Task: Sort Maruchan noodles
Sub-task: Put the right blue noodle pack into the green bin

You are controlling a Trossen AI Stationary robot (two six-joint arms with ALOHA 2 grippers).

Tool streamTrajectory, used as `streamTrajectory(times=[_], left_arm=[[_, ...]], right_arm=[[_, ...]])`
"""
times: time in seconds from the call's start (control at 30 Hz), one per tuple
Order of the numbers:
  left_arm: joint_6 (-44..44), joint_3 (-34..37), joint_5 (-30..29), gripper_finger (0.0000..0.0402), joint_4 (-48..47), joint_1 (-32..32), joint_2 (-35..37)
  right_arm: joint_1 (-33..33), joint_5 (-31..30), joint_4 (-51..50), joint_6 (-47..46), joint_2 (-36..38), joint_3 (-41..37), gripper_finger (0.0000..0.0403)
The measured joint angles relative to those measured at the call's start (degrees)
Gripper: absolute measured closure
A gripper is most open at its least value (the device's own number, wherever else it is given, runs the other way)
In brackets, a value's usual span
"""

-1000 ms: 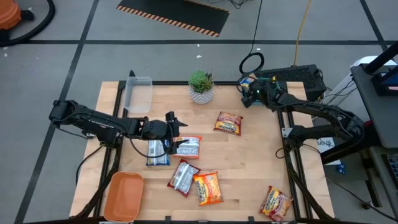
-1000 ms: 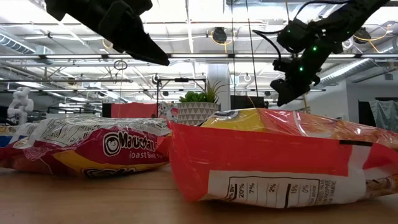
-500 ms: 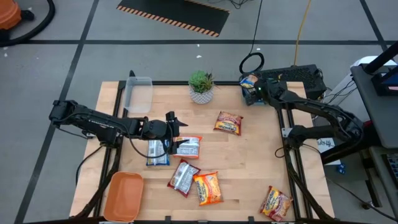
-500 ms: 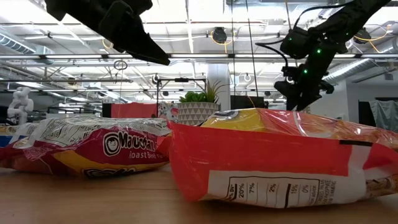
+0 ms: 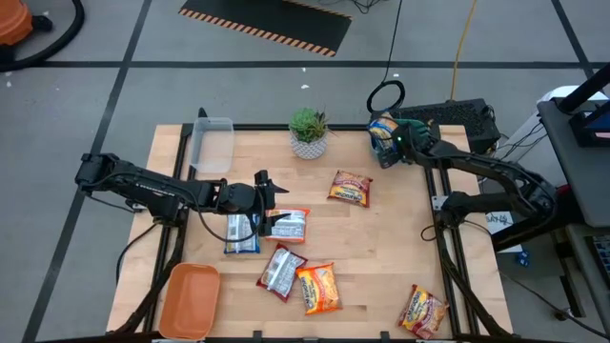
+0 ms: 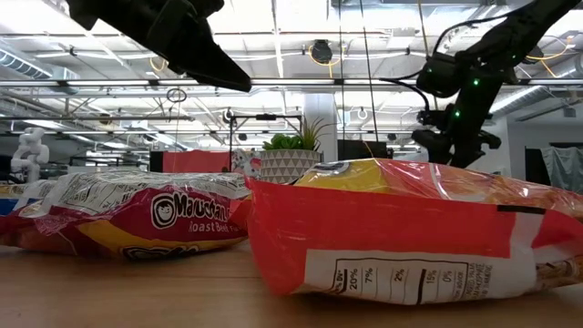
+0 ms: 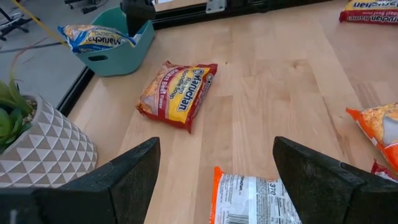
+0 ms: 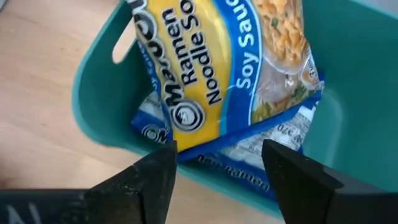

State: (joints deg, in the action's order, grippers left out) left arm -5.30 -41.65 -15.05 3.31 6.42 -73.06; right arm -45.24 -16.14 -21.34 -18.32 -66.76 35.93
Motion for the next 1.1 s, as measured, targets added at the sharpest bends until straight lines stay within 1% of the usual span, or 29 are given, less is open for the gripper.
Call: streamTrajectory(times=[0.1, 0.2, 0.27, 0.67, 0.8, 0.97, 1.1], left_arm=[[-0.4, 0.0, 0.0, 0.0085, 0.0, 0.0, 0.0], [-0.5, 0.0, 0.0, 0.0085, 0.0, 0.0, 0.0], [-0.9, 0.0, 0.0, 0.0085, 0.0, 0.0, 0.0], [-1.9, 0.0, 0.0, 0.0085, 2.1, 0.0, 0.0], [-1.9, 0.0, 0.0, 0.0085, 2.6, 0.0, 0.0], [-1.9, 0.0, 0.0, 0.0085, 2.6, 0.0, 0.0], [-1.9, 0.0, 0.0, 0.0085, 2.6, 0.0, 0.0]], right_arm=[[-0.9, 0.6, 4.3, 1.0, 0.0, -2.0, 0.0177], [-2.3, 5.5, 8.0, 1.5, 0.0, -4.0, 0.0178], [-2.9, 7.2, 8.2, 1.5, 0.0, -4.5, 0.0178], [-3.9, 7.2, 10.3, 1.9, -0.8, -4.8, 0.0179], [-3.9, 7.2, 11.6, 2.0, -3.6, -4.8, 0.0179], [-4.4, 7.0, 19.0, 2.9, -9.1, -4.7, 0.0179], [-4.4, 7.2, 23.4, 2.9, -11.8, -4.7, 0.0184]])
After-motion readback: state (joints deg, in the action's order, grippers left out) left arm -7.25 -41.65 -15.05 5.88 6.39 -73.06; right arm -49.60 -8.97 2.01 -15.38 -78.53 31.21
